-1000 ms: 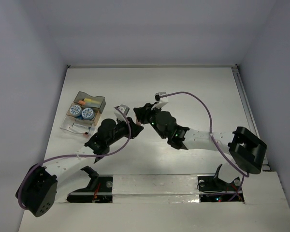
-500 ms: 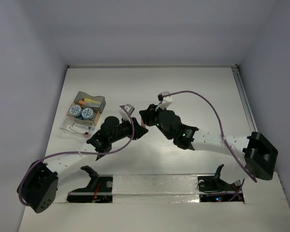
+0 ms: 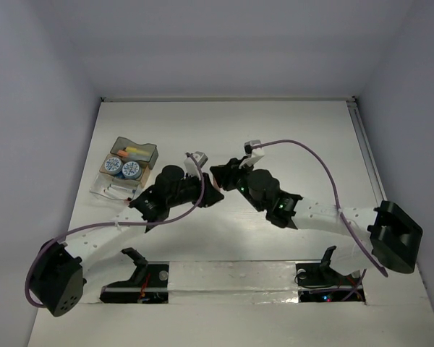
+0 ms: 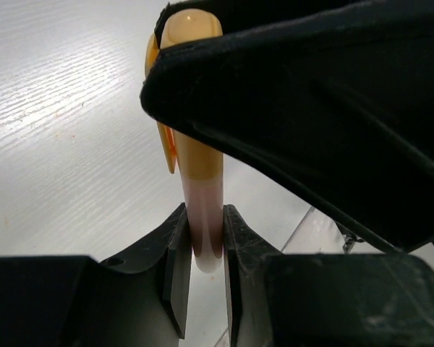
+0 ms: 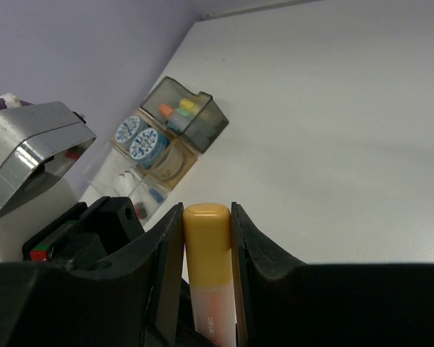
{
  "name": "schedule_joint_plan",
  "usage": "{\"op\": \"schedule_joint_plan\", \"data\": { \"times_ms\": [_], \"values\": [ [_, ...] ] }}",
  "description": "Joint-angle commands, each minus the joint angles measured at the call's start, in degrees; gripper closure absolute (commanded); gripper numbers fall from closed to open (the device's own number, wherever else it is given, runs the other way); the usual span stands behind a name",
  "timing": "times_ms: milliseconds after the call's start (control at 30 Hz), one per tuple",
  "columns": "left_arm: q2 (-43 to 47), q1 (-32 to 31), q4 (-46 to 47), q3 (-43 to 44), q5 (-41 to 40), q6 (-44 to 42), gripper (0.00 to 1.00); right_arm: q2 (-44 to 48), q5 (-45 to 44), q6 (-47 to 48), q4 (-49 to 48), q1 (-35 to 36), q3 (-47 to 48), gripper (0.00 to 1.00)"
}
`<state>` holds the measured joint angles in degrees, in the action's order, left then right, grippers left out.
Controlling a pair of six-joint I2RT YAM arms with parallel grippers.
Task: Sort the stationery into containers
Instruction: Close the pen cap on the pen.
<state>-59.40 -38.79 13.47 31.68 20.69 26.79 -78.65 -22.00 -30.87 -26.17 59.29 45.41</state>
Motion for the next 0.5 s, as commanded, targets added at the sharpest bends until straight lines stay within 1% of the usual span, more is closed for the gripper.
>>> {"op": "schedule_joint_plan", "data": {
  "times_ms": [0, 133, 167, 267, 333, 367, 400, 433, 467],
  "values": [
    [2.2, 2.2, 19.3, 14.1, -9.5, -1.1, 1.00, -1.2, 13.9, -5.2, 12.2, 3.4, -8.6, 1.00],
    [2.0, 2.2, 18.0, 18.4, -10.2, -2.4, 1.00, -1.7, 12.9, -8.3, 10.5, 5.3, -11.8, 1.00],
    [1.5, 2.2, 17.8, 20.1, -10.1, -2.5, 1.00, -2.3, 13.1, -9.0, 9.7, 7.1, -12.7, 1.00],
    [-0.2, 2.2, 17.6, 22.2, -8.7, -2.3, 1.00, -5.2, 11.7, -11.2, 10.1, 9.1, -12.4, 1.00],
    [-0.5, 2.2, 17.8, 21.8, -8.4, -1.9, 1.00, -4.3, 8.6, -13.1, 10.5, 9.1, -12.9, 1.00],
    [-0.7, 2.2, 17.9, 20.5, -8.5, -1.6, 1.00, -1.3, 6.6, -13.3, 11.1, 9.1, -13.0, 1.00],
    [-0.8, 2.2, 17.9, 19.7, -8.8, -1.2, 1.00, 0.7, 4.8, -13.4, 12.0, 8.6, -12.8, 0.94],
    [-0.8, 2.2, 17.8, 18.7, -9.2, -1.2, 1.00, 2.6, 4.0, -12.3, 12.9, 7.7, -11.7, 0.80],
    [-0.8, 2.2, 17.7, 16.3, -10.2, -0.9, 1.00, 6.8, 3.9, -11.8, 14.8, 6.7, -10.9, 0.52]
  ]
}}
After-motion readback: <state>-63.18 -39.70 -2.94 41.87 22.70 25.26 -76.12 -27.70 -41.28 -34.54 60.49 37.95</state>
